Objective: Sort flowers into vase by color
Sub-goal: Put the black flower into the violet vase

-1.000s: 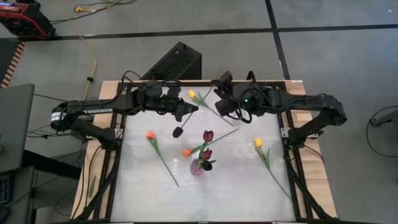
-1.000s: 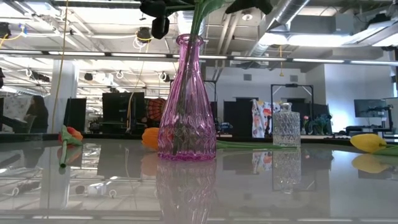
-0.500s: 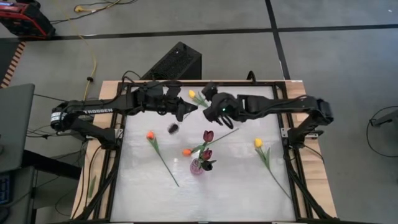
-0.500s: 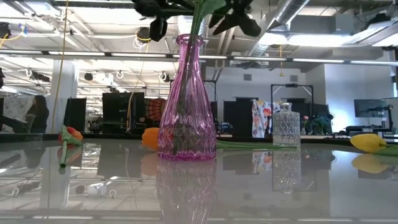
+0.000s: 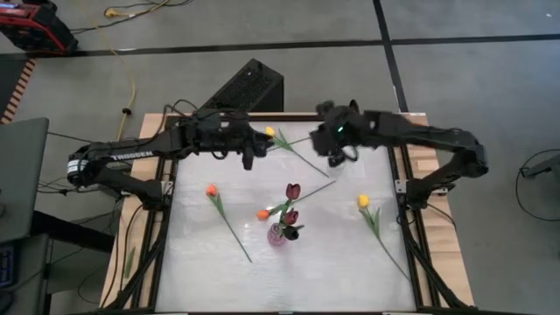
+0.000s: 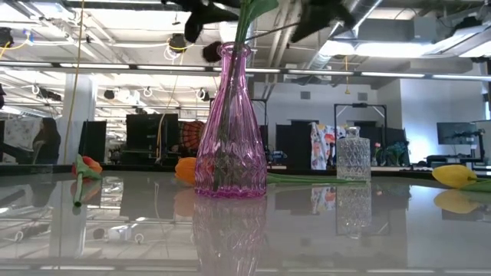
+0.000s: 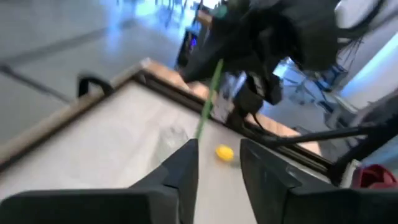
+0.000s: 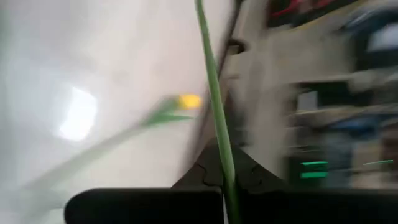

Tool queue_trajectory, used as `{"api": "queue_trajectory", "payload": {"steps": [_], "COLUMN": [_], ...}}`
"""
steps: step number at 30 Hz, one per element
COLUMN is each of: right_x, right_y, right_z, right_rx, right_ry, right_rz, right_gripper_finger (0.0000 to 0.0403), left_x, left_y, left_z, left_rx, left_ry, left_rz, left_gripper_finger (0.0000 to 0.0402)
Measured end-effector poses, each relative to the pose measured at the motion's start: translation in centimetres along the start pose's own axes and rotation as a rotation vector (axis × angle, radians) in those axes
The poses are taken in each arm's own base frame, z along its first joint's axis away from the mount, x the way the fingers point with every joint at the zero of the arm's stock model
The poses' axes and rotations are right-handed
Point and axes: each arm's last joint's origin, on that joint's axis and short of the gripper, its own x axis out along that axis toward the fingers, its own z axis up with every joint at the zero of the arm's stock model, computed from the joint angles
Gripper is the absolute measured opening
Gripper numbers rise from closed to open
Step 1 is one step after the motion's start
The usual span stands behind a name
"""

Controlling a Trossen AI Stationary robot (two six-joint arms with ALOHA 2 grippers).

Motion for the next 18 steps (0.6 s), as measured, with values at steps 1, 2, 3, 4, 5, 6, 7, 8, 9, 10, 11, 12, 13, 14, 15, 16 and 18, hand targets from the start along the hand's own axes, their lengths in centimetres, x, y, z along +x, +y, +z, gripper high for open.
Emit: {"api": "queue_trajectory", "payload": {"steps": [1,2,3,4,5,6,7,8,9,10,11,12,13,14,15,16,18], "right_x": [-0.6,-1.1,-1.5,-1.9,-2.3,-2.5,-2.7,-2.9,-3.1,-3.3,-3.4,-3.6,-3.7,-3.8,-3.9,-3.9,-3.6], "right_y": [-0.3,-0.5,-0.6,-0.7,-0.8,-0.8,-0.8,-0.6,-0.4,-0.3,-0.1,0.1,0.3,0.5,0.6,0.8,1.1], "right_z": [-0.7,-1.4,-2.2,-2.9,-3.5,-4.0,-4.6,-5.2,-5.8,-6.3,-6.9,-7.4,-7.9,-8.3,-8.6,-8.7,-8.6], "right_rx": [0.091,0.17,0.227,0.277,0.321,0.353,0.382,0.404,0.423,0.444,0.467,0.491,0.516,0.539,0.567,0.595,0.655], "right_ry": [-0.023,-0.042,-0.053,-0.067,-0.097,-0.128,-0.154,-0.18,-0.21,-0.249,-0.303,-0.364,-0.434,-0.512,-0.584,-0.654,-0.77], "right_rz": [0.045,0.094,0.152,0.216,0.267,0.311,0.345,0.375,0.397,0.412,0.422,0.436,0.444,0.442,0.43,0.407,0.358], "right_gripper_finger": [0.0016,0.0016,0.0016,0.0016,0.0016,0.0016,0.0016,0.0016,0.0016,0.0016,0.0016,0.0016,0.0016,0.0016,0.0016,0.0016,0.0016], "left_x": [-0.4,-0.8,-1.1,-1.4,-1.7,-1.9,-2.1,-2.3,-2.5,-2.6,-2.7,-2.8,-2.9,-3.0,-3.0,-3.0,-3.1], "left_y": [0.0,0.0,0.0,-0.1,-0.1,-0.1,0.0,0.1,0.3,0.6,0.9,1.3,1.8,2.2,2.7,3.0,3.5], "left_z": [0.4,0.6,0.7,1.0,1.1,1.2,1.2,1.1,0.8,0.4,0.0,-0.6,-1.3,-2.0,-2.7,-3.4,-4.4], "left_rx": [0.039,0.082,0.121,0.156,0.187,0.218,0.241,0.259,0.276,0.29,0.297,0.298,0.294,0.284,0.271,0.259,0.231], "left_ry": [-0.02,-0.029,-0.037,-0.055,-0.067,-0.078,-0.087,-0.095,-0.094,-0.093,-0.097,-0.106,-0.114,-0.132,-0.164,-0.197,-0.276], "left_rz": [0.003,0.009,0.018,0.03,0.052,0.074,0.095,0.117,0.144,0.17,0.189,0.203,0.214,0.216,0.208,0.185,0.107], "left_gripper_finger": [0.0115,0.012,0.0123,0.0126,0.0127,0.0127,0.0127,0.0127,0.0127,0.0127,0.0127,0.0127,0.0127,0.0127,0.0127,0.0127,0.0127]}}
